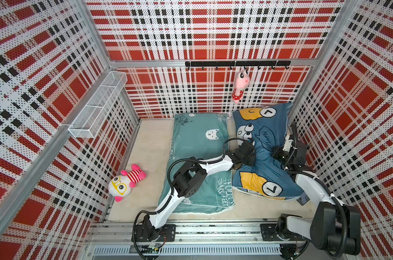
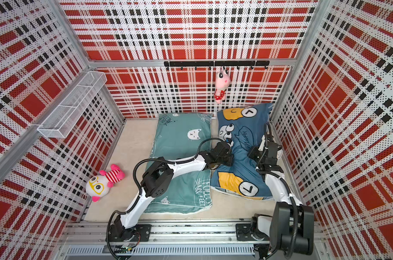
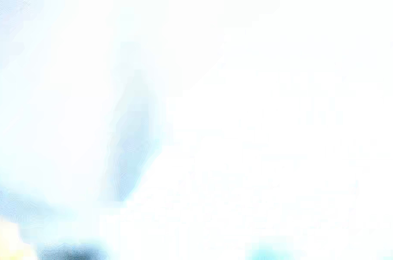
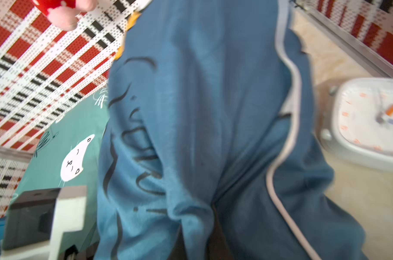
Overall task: Zip up pillowcases
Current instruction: Place the pillowcase at the center of the board.
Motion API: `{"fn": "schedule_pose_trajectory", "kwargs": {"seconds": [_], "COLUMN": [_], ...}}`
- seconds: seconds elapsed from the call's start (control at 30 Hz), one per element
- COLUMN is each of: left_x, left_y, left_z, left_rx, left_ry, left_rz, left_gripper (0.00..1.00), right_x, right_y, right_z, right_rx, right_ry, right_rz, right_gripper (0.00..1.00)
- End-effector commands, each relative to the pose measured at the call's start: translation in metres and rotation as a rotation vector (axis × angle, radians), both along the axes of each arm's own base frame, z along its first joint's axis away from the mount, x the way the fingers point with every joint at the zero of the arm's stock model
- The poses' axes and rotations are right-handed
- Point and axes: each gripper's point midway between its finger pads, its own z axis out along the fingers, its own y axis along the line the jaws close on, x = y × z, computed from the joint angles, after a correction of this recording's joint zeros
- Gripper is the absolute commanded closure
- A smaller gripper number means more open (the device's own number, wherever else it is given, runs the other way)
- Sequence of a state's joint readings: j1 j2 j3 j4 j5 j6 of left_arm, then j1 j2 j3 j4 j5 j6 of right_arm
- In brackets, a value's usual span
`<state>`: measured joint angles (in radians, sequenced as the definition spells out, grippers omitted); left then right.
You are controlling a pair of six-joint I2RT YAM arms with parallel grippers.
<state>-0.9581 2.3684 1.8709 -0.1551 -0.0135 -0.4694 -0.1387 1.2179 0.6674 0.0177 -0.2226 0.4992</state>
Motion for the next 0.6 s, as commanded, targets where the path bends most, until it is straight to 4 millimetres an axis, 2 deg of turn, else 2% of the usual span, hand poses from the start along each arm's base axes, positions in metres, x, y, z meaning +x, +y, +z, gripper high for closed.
{"fn": "schedule_pose_trajectory", "kwargs": {"seconds": [0.0, 0.07, 0.13, 0.27, 0.43, 0.57], "left_x": [0.033, 0.046, 0.055, 0.066, 0.076, 0.088], "left_y": [-0.007, 0.018, 0.045, 0.095, 0.131, 0.169], "left_z": [0.042, 0.026, 0.018, 0.017, 0.016, 0.011], "left_rx": [-0.136, -0.143, -0.185, -0.237, -0.208, -0.158], "left_ry": [-0.108, -0.066, -0.035, -0.031, -0.052, -0.076], "left_rz": [0.066, 0.144, 0.234, 0.365, 0.440, 0.517], "left_gripper": [1.00, 1.00, 1.00, 1.00, 1.00, 1.00], "right_x": [-0.018, -0.007, 0.004, 0.025, 0.044, 0.052], "right_y": [0.046, 0.056, 0.067, 0.096, 0.135, 0.164], "right_z": [-0.040, -0.041, -0.041, -0.047, -0.053, -0.054], "right_rx": [0.172, 0.161, 0.152, 0.102, 0.089, 0.110], "right_ry": [0.190, 0.194, 0.192, 0.220, 0.237, 0.235], "right_rz": [0.164, 0.246, 0.320, 0.449, 0.543, 0.595], "right_gripper": [1.00, 1.00, 1.00, 1.00, 1.00, 1.00]}}
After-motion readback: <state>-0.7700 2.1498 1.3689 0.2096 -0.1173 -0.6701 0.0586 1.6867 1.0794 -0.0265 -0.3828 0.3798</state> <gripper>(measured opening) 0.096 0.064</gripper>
